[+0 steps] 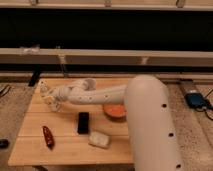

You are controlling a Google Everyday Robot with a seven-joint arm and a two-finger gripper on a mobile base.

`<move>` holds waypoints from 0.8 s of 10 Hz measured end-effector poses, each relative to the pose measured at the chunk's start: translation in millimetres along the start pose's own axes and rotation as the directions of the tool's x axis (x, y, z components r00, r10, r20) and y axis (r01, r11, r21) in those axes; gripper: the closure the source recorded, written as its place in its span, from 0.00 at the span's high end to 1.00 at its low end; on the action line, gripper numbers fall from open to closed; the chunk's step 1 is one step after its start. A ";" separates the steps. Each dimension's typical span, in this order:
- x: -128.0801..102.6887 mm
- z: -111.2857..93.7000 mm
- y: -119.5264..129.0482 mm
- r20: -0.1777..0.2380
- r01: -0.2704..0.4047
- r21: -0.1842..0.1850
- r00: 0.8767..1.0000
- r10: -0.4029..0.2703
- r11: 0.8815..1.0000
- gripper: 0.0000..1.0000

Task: Stand the bottle upright

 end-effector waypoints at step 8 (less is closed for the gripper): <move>5.1 -19.2 6.7 0.015 0.004 -0.002 1.000 -0.004 1.000 0.80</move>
